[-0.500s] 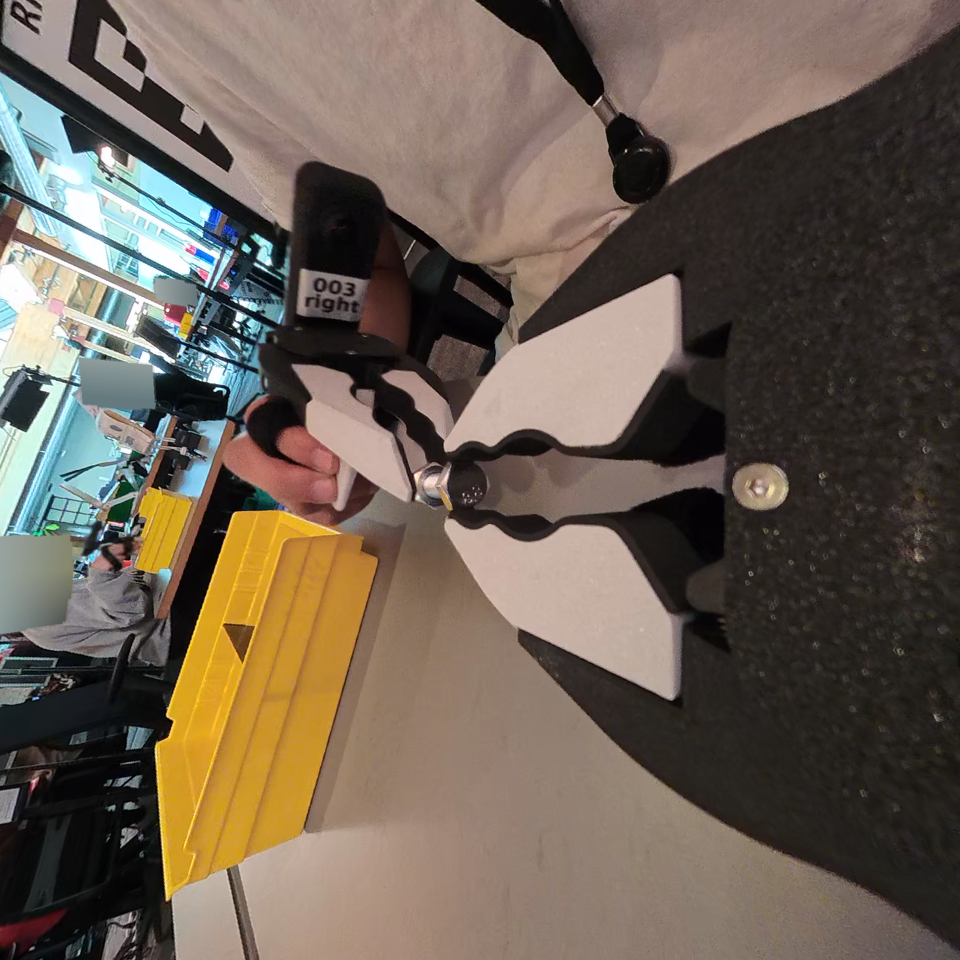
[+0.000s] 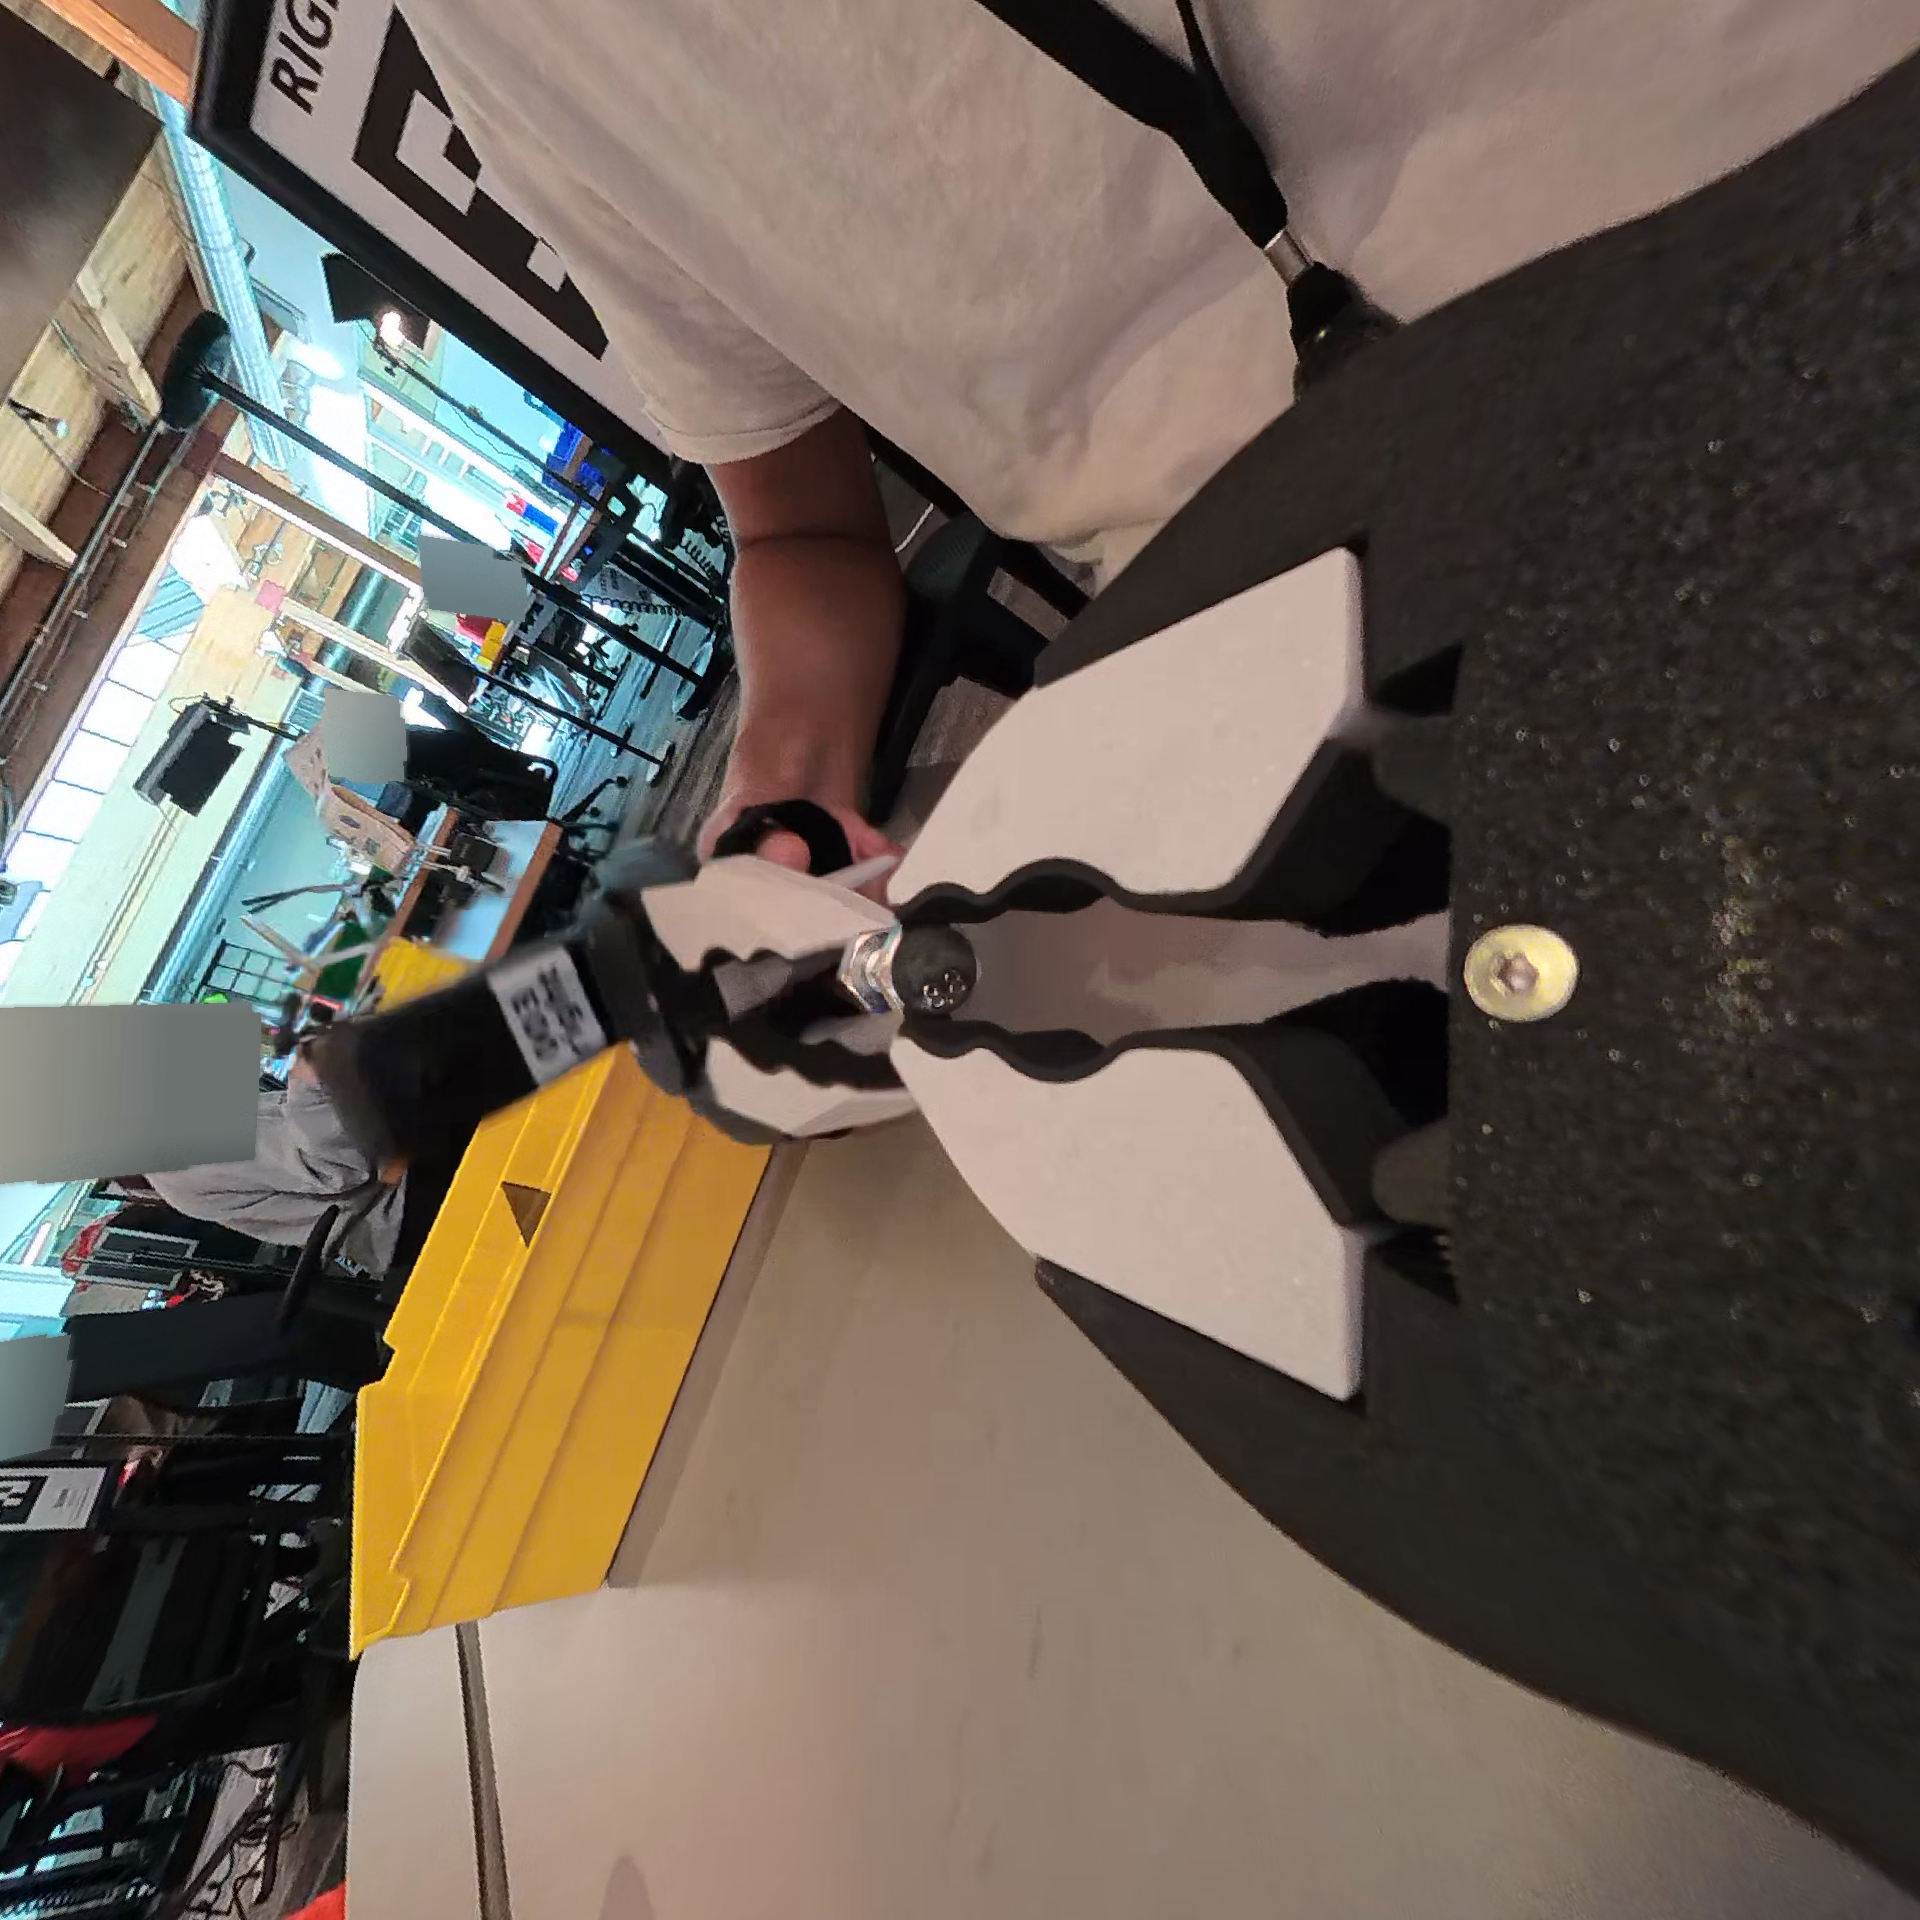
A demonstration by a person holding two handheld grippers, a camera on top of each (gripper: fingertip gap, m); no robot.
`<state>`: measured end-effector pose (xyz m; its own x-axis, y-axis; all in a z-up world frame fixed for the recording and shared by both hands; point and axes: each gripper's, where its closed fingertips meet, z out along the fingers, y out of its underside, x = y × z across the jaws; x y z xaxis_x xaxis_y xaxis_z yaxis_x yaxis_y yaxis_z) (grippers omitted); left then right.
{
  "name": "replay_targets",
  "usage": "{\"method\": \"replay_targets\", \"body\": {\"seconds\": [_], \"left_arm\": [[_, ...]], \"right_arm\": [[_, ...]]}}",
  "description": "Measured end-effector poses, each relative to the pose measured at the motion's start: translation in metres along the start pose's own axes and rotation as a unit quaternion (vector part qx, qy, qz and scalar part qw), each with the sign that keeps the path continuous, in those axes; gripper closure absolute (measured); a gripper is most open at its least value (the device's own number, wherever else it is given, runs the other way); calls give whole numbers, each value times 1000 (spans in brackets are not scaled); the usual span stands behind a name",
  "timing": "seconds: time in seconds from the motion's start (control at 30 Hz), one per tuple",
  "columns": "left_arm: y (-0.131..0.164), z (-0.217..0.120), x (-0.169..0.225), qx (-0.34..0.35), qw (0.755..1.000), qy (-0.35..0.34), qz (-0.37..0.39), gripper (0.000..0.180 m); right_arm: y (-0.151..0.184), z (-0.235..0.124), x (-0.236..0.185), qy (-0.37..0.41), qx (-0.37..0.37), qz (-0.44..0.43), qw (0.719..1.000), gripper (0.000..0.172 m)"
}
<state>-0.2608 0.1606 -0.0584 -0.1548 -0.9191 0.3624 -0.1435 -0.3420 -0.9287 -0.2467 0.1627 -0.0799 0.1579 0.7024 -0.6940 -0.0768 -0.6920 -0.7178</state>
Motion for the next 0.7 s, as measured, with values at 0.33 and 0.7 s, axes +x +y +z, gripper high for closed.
{"method": "replay_targets", "body": {"seconds": [0.33, 0.7], "left_arm": [[-1, 0, 0, -5, 999, -14, 29, 163], [1, 1, -1, -6, 1000, -9, 15, 163]], "right_arm": [[-12, 4, -15, -200, 69, 295, 932, 144], [-7, 6, -12, 12, 14, -127, 992, 154]]}}
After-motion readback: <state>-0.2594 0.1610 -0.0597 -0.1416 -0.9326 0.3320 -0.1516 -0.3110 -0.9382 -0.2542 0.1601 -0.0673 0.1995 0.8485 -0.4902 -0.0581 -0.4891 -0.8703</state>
